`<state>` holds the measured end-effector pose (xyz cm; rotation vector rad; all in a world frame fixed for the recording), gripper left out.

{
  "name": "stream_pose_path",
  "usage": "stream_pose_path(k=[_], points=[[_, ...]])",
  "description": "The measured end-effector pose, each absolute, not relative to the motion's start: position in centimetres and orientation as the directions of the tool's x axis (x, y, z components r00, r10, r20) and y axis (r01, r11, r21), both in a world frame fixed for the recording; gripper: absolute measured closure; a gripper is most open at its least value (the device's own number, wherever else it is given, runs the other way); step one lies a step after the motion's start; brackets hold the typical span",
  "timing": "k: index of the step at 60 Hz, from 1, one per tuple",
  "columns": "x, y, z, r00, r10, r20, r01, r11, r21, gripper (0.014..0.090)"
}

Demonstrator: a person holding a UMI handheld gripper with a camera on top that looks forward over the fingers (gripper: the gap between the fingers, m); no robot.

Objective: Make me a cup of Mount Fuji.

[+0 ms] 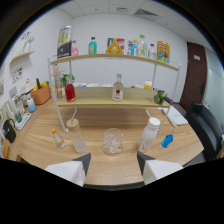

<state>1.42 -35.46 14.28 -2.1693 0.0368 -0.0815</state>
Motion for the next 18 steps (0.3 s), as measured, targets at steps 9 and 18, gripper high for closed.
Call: stream_pose_path(k=[9,18], points=[[1.42,-35.51,14.54,0.997,-0.066,0.05,0.004,-0.562,-0.827,0.0186],[1.21,-35.31,14.75,0.997,-0.066,0.045,0.0,-0.56,-0.829,0.0187]])
